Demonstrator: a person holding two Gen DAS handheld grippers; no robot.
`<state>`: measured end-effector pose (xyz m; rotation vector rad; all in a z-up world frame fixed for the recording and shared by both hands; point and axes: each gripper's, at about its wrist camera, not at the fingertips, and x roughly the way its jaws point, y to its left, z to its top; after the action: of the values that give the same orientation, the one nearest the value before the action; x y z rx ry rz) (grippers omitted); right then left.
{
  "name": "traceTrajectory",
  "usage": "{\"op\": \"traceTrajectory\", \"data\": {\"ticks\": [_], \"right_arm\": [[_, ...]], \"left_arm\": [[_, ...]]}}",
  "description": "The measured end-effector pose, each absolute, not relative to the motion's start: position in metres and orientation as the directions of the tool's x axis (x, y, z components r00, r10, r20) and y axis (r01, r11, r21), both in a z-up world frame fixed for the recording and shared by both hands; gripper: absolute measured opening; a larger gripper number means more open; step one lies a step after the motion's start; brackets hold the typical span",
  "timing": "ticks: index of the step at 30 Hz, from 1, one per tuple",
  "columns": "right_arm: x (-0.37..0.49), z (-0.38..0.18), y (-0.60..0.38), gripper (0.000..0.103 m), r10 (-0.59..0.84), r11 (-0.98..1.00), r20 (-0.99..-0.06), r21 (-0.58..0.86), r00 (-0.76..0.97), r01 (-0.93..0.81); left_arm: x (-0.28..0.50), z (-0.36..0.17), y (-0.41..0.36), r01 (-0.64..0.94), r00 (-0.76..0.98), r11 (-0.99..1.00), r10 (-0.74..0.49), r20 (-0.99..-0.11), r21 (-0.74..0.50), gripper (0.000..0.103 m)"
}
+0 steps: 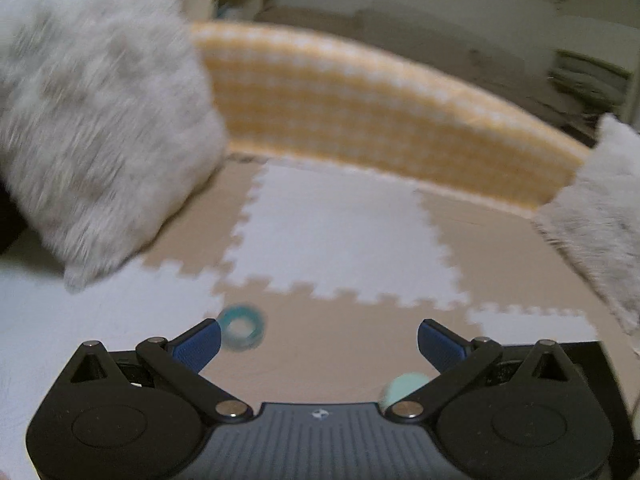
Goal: Organize rigid objects
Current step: 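Move the left gripper to the clear tape roll and grasp it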
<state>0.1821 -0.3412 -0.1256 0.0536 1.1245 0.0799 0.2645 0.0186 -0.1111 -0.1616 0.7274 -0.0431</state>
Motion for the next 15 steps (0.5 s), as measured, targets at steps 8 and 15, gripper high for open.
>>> {"op": "traceTrajectory", "data": {"ticks": [8, 15], "right_arm": [[0.181, -0.125, -0.341, 0.005, 0.084, 0.996, -0.896, 0.075, 0.437, -0.039], [0.18, -0.126, -0.337, 0.005, 0.07, 0.997, -0.894, 0.049, 0.443, -0.058]], "left_arm": [[0.274, -0.154, 0.045, -0.128, 0.703, 0.984, 0.001, -0.711, -0.125, 0.103], [0.287, -0.173, 0.047, -0.157, 0.708, 0.986, 0.068, -0.702, -0.063, 0.095]]}}
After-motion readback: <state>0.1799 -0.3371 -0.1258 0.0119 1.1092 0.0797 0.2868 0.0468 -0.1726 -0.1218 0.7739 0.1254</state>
